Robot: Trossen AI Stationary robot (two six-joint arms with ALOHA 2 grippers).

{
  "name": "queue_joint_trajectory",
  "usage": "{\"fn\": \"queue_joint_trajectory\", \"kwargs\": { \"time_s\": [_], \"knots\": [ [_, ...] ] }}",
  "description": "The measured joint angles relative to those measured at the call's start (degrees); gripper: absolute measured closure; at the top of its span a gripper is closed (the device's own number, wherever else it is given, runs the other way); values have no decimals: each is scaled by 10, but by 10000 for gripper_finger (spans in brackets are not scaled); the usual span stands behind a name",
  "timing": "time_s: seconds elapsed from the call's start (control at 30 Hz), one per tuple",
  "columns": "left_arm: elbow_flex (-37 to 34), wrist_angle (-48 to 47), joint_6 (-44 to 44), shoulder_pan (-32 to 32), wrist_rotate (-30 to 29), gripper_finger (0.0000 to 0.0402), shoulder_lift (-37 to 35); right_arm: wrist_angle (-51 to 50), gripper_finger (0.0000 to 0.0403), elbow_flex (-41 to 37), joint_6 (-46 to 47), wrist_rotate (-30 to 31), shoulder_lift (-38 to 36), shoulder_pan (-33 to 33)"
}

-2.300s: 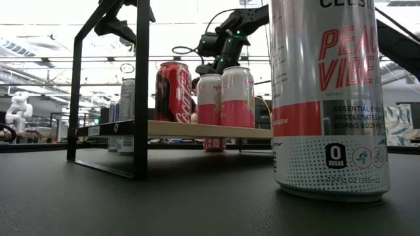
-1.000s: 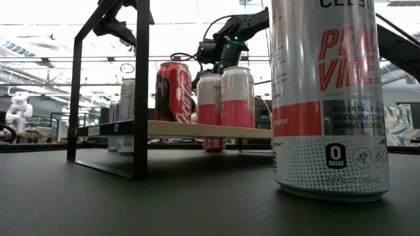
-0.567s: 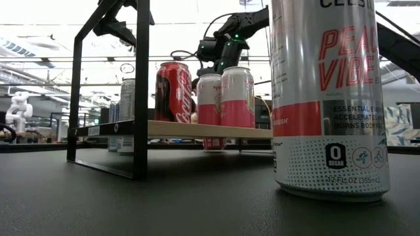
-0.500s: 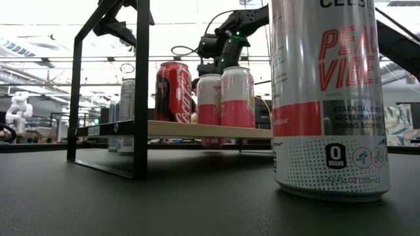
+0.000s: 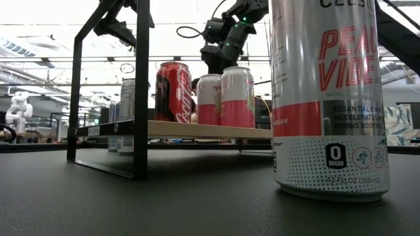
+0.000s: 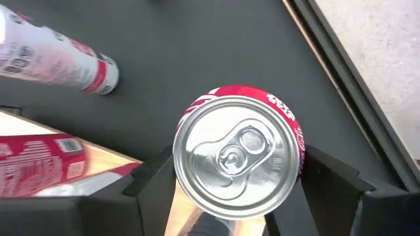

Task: Place canned beverage on shelf
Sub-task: Put the top red white soda can on the shelf aligned with the other red white soda can

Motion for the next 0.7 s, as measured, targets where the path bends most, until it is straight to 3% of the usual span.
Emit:
{"fn": "queue_joint_trajectory", "kwargs": {
  "time_s": [0.5,0.7],
  "knots": [
    [0,2,31,0,-50,63,0,0,151,0,5,-24,-60,0],
    [1,28,52,13,-25,63,4,1,151,0,23,-65,-90,2]
  ]
}}
